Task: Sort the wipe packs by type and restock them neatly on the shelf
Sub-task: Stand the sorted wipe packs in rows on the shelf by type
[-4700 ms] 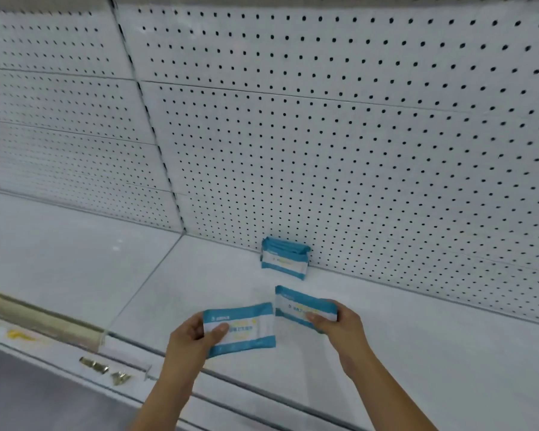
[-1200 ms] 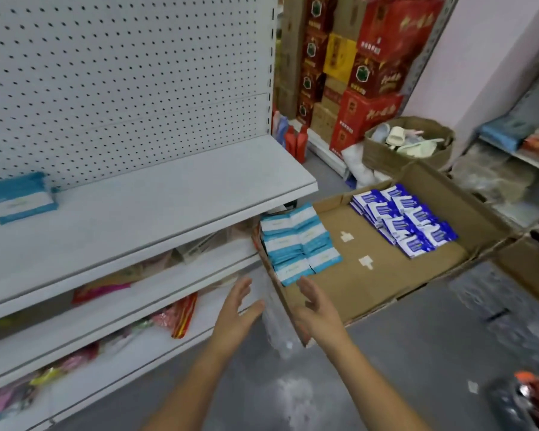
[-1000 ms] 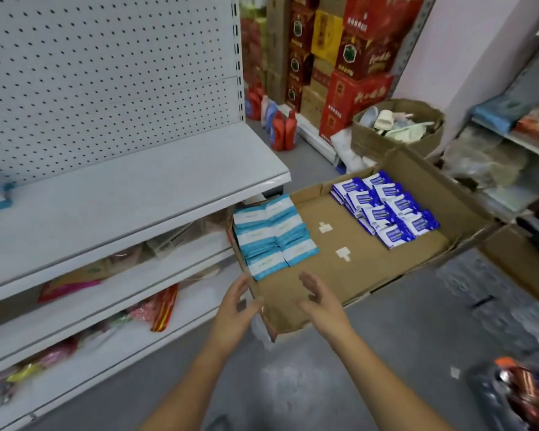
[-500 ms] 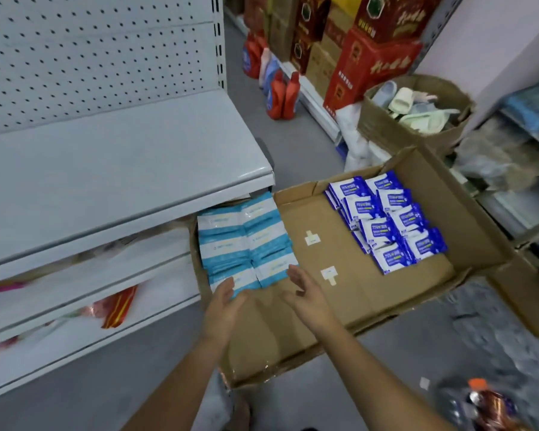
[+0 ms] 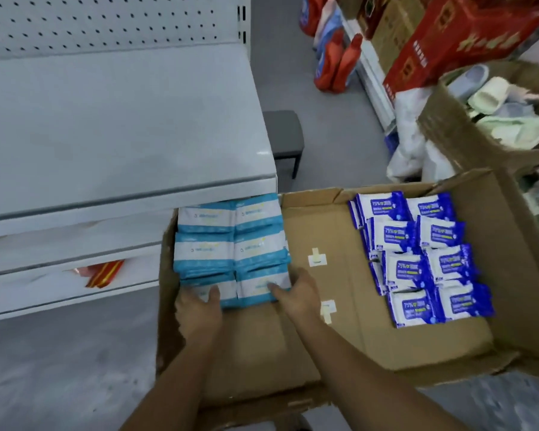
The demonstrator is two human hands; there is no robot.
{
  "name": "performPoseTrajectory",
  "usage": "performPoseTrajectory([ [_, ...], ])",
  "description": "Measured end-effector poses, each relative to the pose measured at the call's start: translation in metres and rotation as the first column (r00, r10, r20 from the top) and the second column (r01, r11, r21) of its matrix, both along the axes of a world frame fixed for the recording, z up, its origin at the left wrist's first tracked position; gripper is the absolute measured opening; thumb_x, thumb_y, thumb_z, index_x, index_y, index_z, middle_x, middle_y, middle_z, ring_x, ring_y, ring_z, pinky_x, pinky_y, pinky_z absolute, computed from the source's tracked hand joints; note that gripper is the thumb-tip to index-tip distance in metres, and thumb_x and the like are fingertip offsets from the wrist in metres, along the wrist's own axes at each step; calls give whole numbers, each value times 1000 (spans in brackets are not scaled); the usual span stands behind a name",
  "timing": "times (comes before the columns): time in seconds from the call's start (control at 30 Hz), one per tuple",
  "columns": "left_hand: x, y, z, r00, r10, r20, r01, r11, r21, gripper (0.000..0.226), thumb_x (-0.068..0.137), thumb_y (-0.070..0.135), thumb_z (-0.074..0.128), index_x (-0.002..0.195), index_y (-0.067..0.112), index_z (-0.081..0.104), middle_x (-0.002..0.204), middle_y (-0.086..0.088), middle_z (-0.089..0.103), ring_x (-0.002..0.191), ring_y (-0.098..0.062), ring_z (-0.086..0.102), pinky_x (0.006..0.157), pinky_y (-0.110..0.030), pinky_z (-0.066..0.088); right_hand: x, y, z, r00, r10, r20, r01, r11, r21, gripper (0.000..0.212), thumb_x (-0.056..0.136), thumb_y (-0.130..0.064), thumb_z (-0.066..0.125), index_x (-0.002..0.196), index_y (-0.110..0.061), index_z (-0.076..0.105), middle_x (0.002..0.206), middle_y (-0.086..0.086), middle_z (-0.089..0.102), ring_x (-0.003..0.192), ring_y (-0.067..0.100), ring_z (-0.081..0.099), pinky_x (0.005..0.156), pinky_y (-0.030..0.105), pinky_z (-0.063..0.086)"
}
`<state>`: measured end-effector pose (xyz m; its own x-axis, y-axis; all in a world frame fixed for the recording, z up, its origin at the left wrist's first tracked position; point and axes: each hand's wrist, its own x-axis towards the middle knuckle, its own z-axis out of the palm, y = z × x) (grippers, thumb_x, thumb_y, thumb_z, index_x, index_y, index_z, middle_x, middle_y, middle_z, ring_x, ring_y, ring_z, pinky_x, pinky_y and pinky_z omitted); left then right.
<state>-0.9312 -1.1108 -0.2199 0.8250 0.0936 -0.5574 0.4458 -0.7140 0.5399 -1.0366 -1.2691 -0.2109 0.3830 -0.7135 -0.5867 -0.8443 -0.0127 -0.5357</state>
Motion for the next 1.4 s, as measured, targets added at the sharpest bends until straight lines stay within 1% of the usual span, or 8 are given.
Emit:
performPoseTrajectory([
  [0.13, -2, -14, -14, 998, -43, 41, 31, 964, 265, 79, 87, 43, 70, 148, 8, 35, 144, -21, 41, 133, -42, 38, 106, -57, 34, 12, -9, -19, 980, 97, -174, -109, 992, -62, 73, 73, -56, 74, 132, -23, 47, 131, 3, 52, 123, 27, 49, 102, 41, 40],
  [0.37, -11, -13, -17, 990, -140, -27, 139, 901, 411, 81, 72, 50, 81, 135, 13, 46, 137, -16, 43, 129, -37, 38, 103, -54, 32, 3, -20, -38, 992, 72, -101, -66, 996, 65, 44, 65, -46, 80, 101, -24, 69, 99, -3, 71, 93, 18, 67, 82, 33, 56],
  [0.47, -13, -7, -9, 993, -84, -80, 101, 966, 239, 71, 70, 39, 87, 121, 17, 43, 126, -12, 54, 121, -36, 51, 101, -53, 42, -7, -26, -31, 1000, -22, 5, 21, 981, 195, 33, 73, -19, 83, 102, -20, 68, 98, -1, 73, 83, 14, 68, 73, 30, 57],
  [0.57, -19, 6, 4, 987, 40, -157, -37, 999, 20, 63, 70, 34, 88, 110, 24, 40, 114, -4, 64, 108, -30, 62, 96, -53, 50, -19, -29, -19, 997, -30, 67, 12, 964, 267, 37, 73, -13, 85, 103, -18, 65, 96, -2, 71, 84, 15, 68, 72, 30, 57],
  [0.7, -27, 31, 31, 971, 107, -216, -143, 977, -157, 38, 83, 31, 79, 113, 18, 61, 111, -2, 69, 104, -22, 66, 76, -36, 58, -30, -35, 1, 987, -96, 131, 36, 917, 398, 26, 78, -8, 82, 99, -14, 70, 103, 11, 75, 88, 24, 72, 80, 39, 60],
  [0.87, -19, 76, 85, 978, 106, -178, -169, 905, -390, 22, 87, 26, 73, 106, 18, 66, 96, -1, 77, 89, -17, 75, 66, -28, 60, -13, -31, 61, 955, -104, 278, -77, 817, 571, 19, 91, -3, 66, 109, -8, 67, 95, 6, 77, 85, 25, 75, 65, 36, 61],
  [1.07, 7, 144, 155, 933, 314, -173, -356, 746, -563, 25, 88, 17, 73, 111, 12, 65, 100, -7, 76, 89, -22, 75, 75, -39, 63, 37, 17, 138, 889, 38, 456, -280, 834, 475, 26, 86, -11, 75, 111, -15, 70, 106, 1, 76, 99, 22, 73, 89, 45, 58],
  [1.4, 104, 308, 254, 884, 467, 31, -266, 556, -787, 17, 89, 6, 69, 105, -1, 68, 97, -16, 76, 84, -26, 75, 67, -30, 63, 156, 179, 245, 773, 127, 622, -401, 857, 324, 22, 87, -11, 72, 107, -3, 71, 103, 16, 75, 92, 33, 73, 74, 41, 61],
])
